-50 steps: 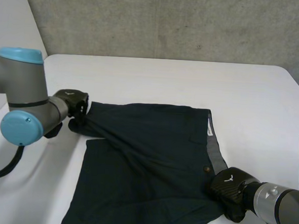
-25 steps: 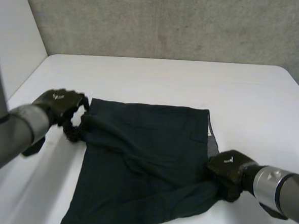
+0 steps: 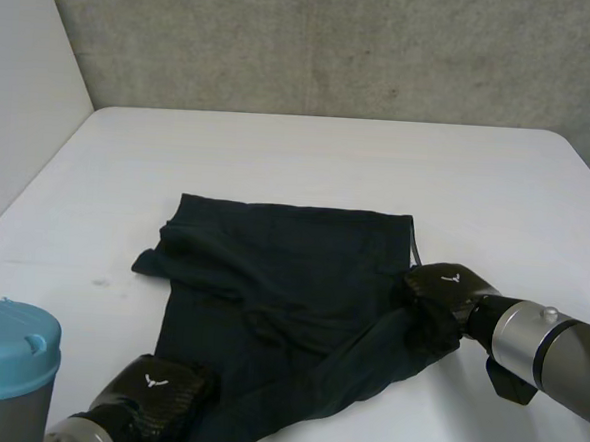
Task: Fold the shorts.
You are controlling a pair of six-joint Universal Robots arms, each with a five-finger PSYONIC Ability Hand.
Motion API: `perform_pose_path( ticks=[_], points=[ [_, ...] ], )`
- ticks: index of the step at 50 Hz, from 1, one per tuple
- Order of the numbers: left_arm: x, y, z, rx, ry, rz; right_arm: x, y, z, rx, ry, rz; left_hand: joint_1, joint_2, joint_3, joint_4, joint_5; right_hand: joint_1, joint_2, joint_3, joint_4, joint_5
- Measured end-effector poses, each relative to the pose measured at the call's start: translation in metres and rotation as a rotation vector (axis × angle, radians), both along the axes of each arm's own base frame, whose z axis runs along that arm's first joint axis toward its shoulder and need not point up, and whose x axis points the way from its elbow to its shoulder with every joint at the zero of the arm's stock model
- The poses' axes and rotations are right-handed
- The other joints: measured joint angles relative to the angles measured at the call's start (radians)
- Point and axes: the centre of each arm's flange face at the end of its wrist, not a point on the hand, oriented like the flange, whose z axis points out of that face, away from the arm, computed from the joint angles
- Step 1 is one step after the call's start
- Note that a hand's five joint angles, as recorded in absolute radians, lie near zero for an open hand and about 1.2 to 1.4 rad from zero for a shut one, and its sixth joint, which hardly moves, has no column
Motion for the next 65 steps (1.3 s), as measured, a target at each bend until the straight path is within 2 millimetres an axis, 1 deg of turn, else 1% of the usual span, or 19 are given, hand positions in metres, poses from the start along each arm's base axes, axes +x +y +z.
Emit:
perform_pose_path(
  ticks=[7, 8, 9, 10, 12, 19, 23, 29, 34, 38, 44, 49, 50, 51, 52, 54, 55, 61, 65],
  points=[
    [-0.004, -0.008, -0.006, -0.056, -0.011, 0.028, 0.000, 0.000, -0.002, 0.004, -0.012, -0.010, 0.038, 0.034, 0.034, 0.035, 0.033, 0.000, 0.000, 0.000, 0.000, 0.002],
    [-0.005, -0.010, -0.007, -0.070, -0.013, 0.033, -0.001, 0.000, -0.002, 0.005, -0.013, -0.012, 0.127, 0.110, 0.110, 0.113, 0.109, 0.000, 0.000, 0.000, 0.000, 0.002],
    [-0.006, -0.011, -0.008, -0.086, -0.016, 0.038, -0.001, 0.000, -0.003, 0.006, -0.013, -0.013, 0.127, 0.110, 0.110, 0.113, 0.109, 0.000, 0.000, 0.000, 0.000, 0.002],
    [-0.006, -0.012, -0.008, -0.093, -0.017, 0.041, -0.001, 0.000, -0.003, 0.006, -0.014, -0.014, 0.273, 0.254, 0.244, 0.247, 0.240, 0.000, 0.000, 0.000, 0.000, 0.002],
    [-0.009, -0.015, -0.011, -0.122, -0.022, 0.051, -0.001, -0.001, -0.003, 0.006, -0.017, -0.018, 0.372, 0.359, 0.355, 0.356, 0.346, 0.000, 0.000, 0.000, 0.000, 0.002],
    [-0.013, -0.016, -0.019, -0.141, -0.038, 0.053, -0.005, -0.007, -0.001, -0.008, -0.026, -0.043, 0.373, 0.372, 0.370, 0.372, 0.364, 0.000, 0.000, 0.000, 0.000, 0.002],
    [-0.019, -0.011, -0.021, -0.137, -0.043, 0.023, -0.008, -0.013, 0.001, -0.020, -0.031, -0.059, 0.259, 0.264, 0.267, 0.266, 0.271, 0.000, 0.000, 0.000, 0.000, 0.002],
    [-0.019, -0.005, -0.007, -0.152, -0.024, 0.007, -0.008, -0.013, 0.001, -0.024, -0.031, -0.058, 0.153, 0.145, 0.144, 0.140, 0.135, 0.000, 0.000, 0.000, 0.000, 0.002],
    [-0.016, -0.002, 0.010, -0.170, -0.002, 0.009, -0.007, -0.013, 0.002, -0.026, -0.032, -0.056, 0.148, 0.137, 0.139, 0.131, 0.125, 0.000, 0.000, 0.000, 0.000, 0.002],
    [-0.013, 0.001, 0.012, -0.167, -0.004, 0.008, -0.007, -0.014, 0.002, -0.029, -0.033, -0.057, 0.140, 0.134, 0.139, 0.131, 0.123, 0.000, 0.000, 0.000, 0.000, 0.002],
    [-0.011, 0.003, 0.006, -0.147, -0.023, 0.007, -0.008, -0.015, 0.002, -0.029, -0.036, -0.060, 0.136, 0.130, 0.135, 0.126, 0.117, 0.000, 0.000, 0.000, 0.000, 0.002],
    [-0.013, 0.000, -0.009, -0.121, -0.050, 0.009, -0.009, -0.016, 0.003, -0.027, -0.038, -0.067, 0.141, 0.134, 0.139, 0.131, 0.123, 0.000, 0.000, 0.000, 0.000, 0.002],
    [-0.014, -0.002, -0.011, -0.118, -0.054, 0.010, -0.009, -0.016, 0.003, -0.027, -0.038, -0.069, 0.164, 0.160, 0.162, 0.150, 0.144, 0.000, 0.000, 0.000, 0.000, 0.002],
    [-0.015, -0.003, -0.014, -0.115, -0.058, 0.011, -0.010, -0.017, 0.003, -0.028, -0.039, -0.071, 0.343, 0.331, 0.318, 0.318, 0.310, 0.000, 0.000, 0.000, 0.000, 0.002],
    [-0.015, -0.004, -0.016, -0.114, -0.059, 0.012, -0.010, -0.017, 0.003, -0.028, -0.039, -0.072, 0.421, 0.395, 0.392, 0.392, 0.384, 0.000, 0.000, 0.000, 0.000, 0.002],
    [-0.016, -0.005, -0.018, -0.115, -0.061, 0.012, -0.010, -0.018, 0.003, -0.029, -0.039, -0.073, 0.421, 0.395, 0.392, 0.392, 0.384, 0.000, 0.000, 0.000, 0.000, 0.002],
    [-0.019, -0.008, -0.019, -0.120, -0.061, 0.013, -0.010, -0.018, 0.003, -0.030, -0.038, -0.074, 0.669, 0.698, 0.691, 0.700, 0.689, 0.000, 0.000, 0.000, 0.000, 0.002],
    [-0.029, -0.025, -0.005, -0.204, -0.042, 0.000, -0.009, -0.019, 0.005, -0.046, -0.034, -0.066, 0.683, 0.759, 0.750, 0.761, 0.725, 0.000, 0.000, 0.000, 0.000, 0.002],
    [-0.039, -0.076, 0.038, -0.425, -0.027, 0.021, -0.005, -0.025, 0.016, -0.096, -0.039, -0.052, 0.685, 0.761, 0.752, 0.761, 0.725, 0.000, 0.000, 0.000, 0.000, 0.002]
  ],
)
